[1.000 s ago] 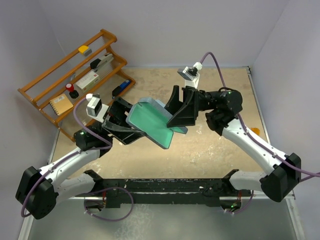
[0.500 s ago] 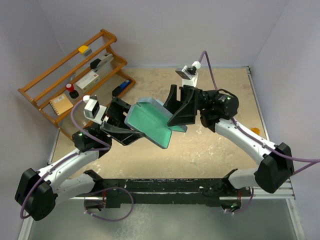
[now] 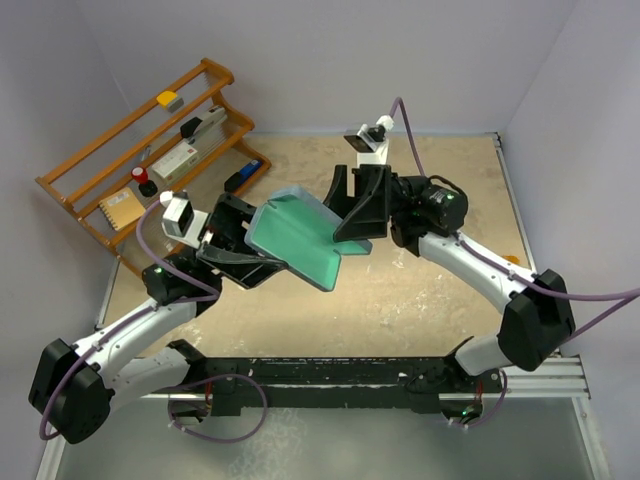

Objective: Organize the sunglasses
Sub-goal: Open the sunglasses case, then place the sunglasses case at the center of the board.

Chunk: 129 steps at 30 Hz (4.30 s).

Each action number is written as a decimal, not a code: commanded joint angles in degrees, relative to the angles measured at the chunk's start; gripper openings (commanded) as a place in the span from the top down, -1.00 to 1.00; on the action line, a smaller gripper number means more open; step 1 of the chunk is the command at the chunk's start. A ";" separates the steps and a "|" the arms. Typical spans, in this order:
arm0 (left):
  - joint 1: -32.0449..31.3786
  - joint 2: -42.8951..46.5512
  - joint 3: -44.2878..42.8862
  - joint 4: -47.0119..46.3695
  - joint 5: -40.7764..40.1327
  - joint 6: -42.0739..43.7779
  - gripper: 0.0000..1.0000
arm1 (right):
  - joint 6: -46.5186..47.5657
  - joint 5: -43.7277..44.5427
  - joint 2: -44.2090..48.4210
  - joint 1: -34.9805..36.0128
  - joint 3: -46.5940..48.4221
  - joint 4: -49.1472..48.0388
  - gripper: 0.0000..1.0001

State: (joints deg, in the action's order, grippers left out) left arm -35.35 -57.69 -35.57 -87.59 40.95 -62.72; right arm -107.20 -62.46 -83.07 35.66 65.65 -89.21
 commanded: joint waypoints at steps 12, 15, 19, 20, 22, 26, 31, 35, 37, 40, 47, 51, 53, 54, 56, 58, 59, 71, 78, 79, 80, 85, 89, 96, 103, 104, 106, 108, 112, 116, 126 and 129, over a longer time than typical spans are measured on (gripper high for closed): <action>-1.21 2.78 0.84 -7.73 6.81 -0.57 0.93 | -1.91 15.91 -1.00 -1.77 5.51 -12.98 1.00; -1.21 3.73 0.70 2.89 6.73 5.93 0.79 | -1.42 15.04 -0.27 -2.48 4.55 -12.72 1.00; -1.04 6.18 0.79 16.24 4.93 15.12 0.55 | -1.17 14.55 0.55 -4.45 2.80 -12.66 1.00; -0.97 6.90 0.74 19.96 4.18 17.79 0.50 | -1.25 14.41 0.62 -5.06 2.48 -12.66 1.00; -0.94 8.40 0.65 25.94 3.23 21.93 0.47 | -1.64 14.34 0.92 -6.34 1.59 -12.78 1.00; -0.35 10.01 1.31 33.49 -0.55 27.66 0.25 | -2.28 14.63 1.61 -8.61 0.80 -13.00 1.00; 0.01 8.40 2.25 28.09 0.53 25.38 0.35 | -3.07 14.78 2.11 -9.35 0.61 -13.08 1.00; 0.11 6.12 2.20 19.86 3.90 20.63 0.42 | -5.34 16.60 1.75 -9.51 0.78 -13.70 1.00; 0.13 5.16 2.01 15.68 5.15 18.02 0.44 | -6.26 17.08 1.90 -9.45 1.16 -13.71 1.00; 0.12 4.48 1.45 13.64 5.03 16.83 0.44 | -5.75 15.89 2.27 -9.47 1.85 -13.71 1.00; 0.20 5.32 0.65 25.13 2.62 23.32 0.40 | -5.01 14.39 2.08 -10.62 0.55 -13.31 1.00; 0.20 6.61 0.14 35.68 -1.59 30.03 0.40 | -4.00 11.18 2.11 -13.53 -1.47 -12.73 1.00; 0.20 7.17 0.28 38.84 -5.11 31.69 0.39 | -3.35 9.46 1.99 -14.95 -2.74 -13.17 1.00; 0.22 7.50 0.39 40.51 -6.44 32.59 0.40 | -2.99 8.78 1.77 -15.73 -3.40 -13.13 1.00; 0.21 8.06 0.58 43.03 -9.10 34.00 0.39 | -2.71 7.52 1.18 -17.43 -4.74 -12.94 1.00; 0.20 8.25 0.59 45.55 -11.49 35.20 0.39 | -1.96 6.25 0.58 -19.05 -5.92 -12.03 1.00; 0.20 8.19 0.66 46.42 -12.42 35.39 0.39 | -1.23 5.64 0.47 -19.83 -6.42 -11.29 1.00; 0.20 7.13 3.98 49.84 -23.73 35.23 0.37 | 58.55 5.72 7.88 -21.95 -4.35 64.25 1.00; 0.21 10.56 6.79 49.93 -31.00 35.58 0.36 | 66.58 11.34 8.25 -22.27 -5.96 74.61 1.00; 0.24 10.70 6.91 49.94 -31.12 35.48 0.37 | 68.73 12.75 8.08 -22.30 -6.16 76.60 1.00; 0.20 10.73 7.11 49.81 -31.32 35.24 0.37 | 70.39 13.62 7.63 -22.42 -6.47 78.27 1.00; 0.25 10.68 8.68 47.85 -31.11 33.93 0.36 | 74.42 15.65 4.54 -23.75 -10.25 80.27 1.00; 0.20 10.70 9.48 46.99 -31.11 33.55 0.36 | 79.29 16.60 0.75 -24.63 -9.98 84.53 1.00; 0.22 9.61 9.75 46.31 -30.52 33.54 0.36 | 83.08 17.77 -4.77 -25.09 -11.27 84.92 1.00; 0.23 8.77 10.00 45.53 -30.34 33.54 0.36 | 83.91 17.19 -10.96 -26.66 -11.07 84.15 1.00; 0.21 8.75 10.13 45.54 -30.35 33.60 0.36 | 83.84 17.08 -11.58 -26.81 -11.22 83.67 1.00; 0.22 8.74 10.30 45.38 -30.36 33.68 0.36 | 83.88 16.91 -12.60 -26.87 -11.35 82.99 1.00; 0.23 8.75 10.34 45.29 -30.32 33.63 0.36 | 84.39 17.67 -13.42 -27.02 -11.16 83.34 1.00; 0.28 8.63 10.39 45.14 -29.99 33.48 0.36 | 85.93 18.57 -14.89 -27.22 -10.59 84.77 1.00; 0.25 8.66 10.69 44.97 -29.80 33.45 0.36 | 87.03 20.55 -14.36 -27.31 -10.76 86.08 0.56; 0.30 8.65 10.98 44.62 -29.36 33.19 0.36 | 86.81 22.46 -10.90 -27.31 -11.86 86.17 -0.05; 0.30 8.79 11.03 44.47 -29.31 33.03 0.36 | 87.15 23.98 -10.40 -27.31 -12.26 86.59 -0.15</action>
State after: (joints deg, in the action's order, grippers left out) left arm -35.27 -49.15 -24.56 -39.75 10.72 -28.95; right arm -22.31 -42.70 -95.85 8.60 53.78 -3.25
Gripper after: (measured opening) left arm 0.320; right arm 0.691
